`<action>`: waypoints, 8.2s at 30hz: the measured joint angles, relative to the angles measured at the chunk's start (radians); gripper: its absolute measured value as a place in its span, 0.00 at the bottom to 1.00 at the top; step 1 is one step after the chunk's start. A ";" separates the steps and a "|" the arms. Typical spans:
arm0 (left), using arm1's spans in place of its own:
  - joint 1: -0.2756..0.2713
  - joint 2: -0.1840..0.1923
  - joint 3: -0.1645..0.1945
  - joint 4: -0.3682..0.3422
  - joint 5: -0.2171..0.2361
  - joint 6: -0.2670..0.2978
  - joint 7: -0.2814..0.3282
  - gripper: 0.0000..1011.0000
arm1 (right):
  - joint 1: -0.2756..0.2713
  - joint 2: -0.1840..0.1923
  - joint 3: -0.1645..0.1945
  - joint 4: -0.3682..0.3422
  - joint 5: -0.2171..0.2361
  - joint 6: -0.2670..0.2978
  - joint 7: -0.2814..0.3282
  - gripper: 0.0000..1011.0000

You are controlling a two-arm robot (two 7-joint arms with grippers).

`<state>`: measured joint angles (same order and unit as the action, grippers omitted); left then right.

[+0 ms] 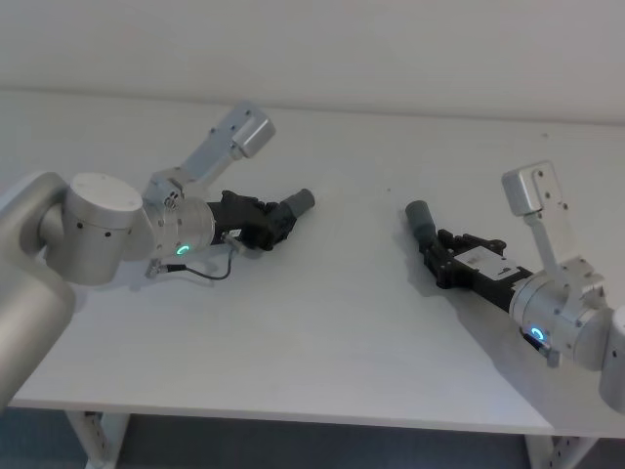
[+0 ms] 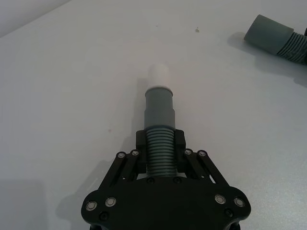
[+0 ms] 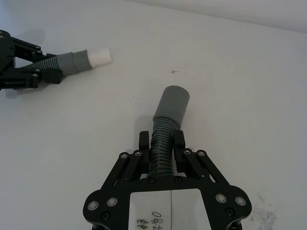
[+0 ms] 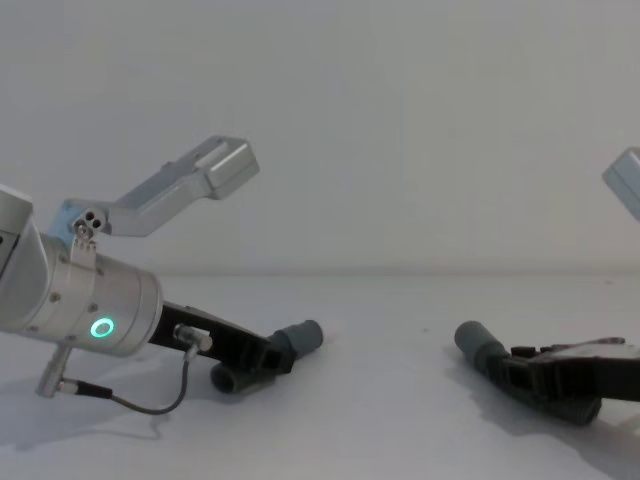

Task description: Use both hands to pick up one end of the pipe from the table, align the ends, and insert them.

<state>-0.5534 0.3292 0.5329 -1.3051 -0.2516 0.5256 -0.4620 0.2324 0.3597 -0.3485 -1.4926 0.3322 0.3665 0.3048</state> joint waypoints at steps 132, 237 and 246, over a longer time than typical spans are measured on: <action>-0.055 0.356 0.238 -0.385 0.725 -0.485 0.053 0.32 | 0.041 0.194 0.005 0.046 -0.219 -0.521 0.278 0.99; -0.055 0.357 0.238 -0.385 0.726 -0.485 0.053 0.32 | 0.237 0.128 -0.085 0.226 0.048 0.136 0.438 0.84; -0.055 0.357 0.238 -0.385 0.726 -0.485 0.053 0.32 | 0.237 0.127 -0.085 0.227 0.048 0.139 0.438 0.84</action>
<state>-0.6083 0.6860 0.7710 -1.6904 0.4743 0.0408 -0.4091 0.4696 0.4869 -0.4337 -1.2652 0.3804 0.5050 0.7431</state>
